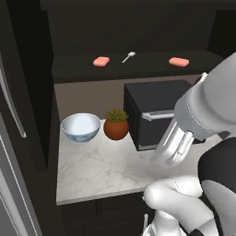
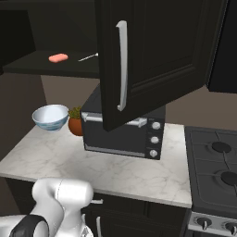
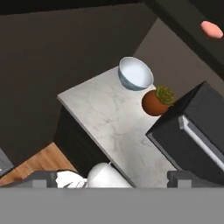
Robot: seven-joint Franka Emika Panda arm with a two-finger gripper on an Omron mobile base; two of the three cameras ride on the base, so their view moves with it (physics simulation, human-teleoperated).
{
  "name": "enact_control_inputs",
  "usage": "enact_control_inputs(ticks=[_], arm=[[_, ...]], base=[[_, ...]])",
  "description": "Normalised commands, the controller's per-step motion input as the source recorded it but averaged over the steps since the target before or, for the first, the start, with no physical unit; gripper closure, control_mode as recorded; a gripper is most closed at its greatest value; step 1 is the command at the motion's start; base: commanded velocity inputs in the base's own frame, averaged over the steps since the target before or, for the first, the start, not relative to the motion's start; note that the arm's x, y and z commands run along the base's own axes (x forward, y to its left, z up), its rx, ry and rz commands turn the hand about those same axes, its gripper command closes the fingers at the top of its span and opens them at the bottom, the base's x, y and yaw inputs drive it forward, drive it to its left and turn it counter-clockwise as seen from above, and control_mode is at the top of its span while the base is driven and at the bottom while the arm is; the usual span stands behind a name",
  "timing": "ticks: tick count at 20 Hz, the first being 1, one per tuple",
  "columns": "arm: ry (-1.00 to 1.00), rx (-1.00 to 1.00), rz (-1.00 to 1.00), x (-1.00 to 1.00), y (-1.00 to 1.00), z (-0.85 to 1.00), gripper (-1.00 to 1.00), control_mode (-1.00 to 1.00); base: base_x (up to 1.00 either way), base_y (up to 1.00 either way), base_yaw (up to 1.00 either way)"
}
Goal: Pick the bar soap and bar soap from the cabinet and place them on the counter.
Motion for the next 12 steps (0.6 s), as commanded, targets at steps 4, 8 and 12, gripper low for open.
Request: enact_control_inputs(ticks=[4,8,12], arm=[[-0.13,-0.42,-0.07,0.0,-0.22,0.0,-1.0,-1.0],[-0.1,-0.42,-0.06,0.0,-0.33,0.02,-1.0,-1.0],[-0.07,-0.41,-0.07,0.0,-0.38,0.02,-1.0,-1.0]], base=[[0.0,0.0,0.0],[0.0,0.0,0.0],[0.0,0.0,0.0]])
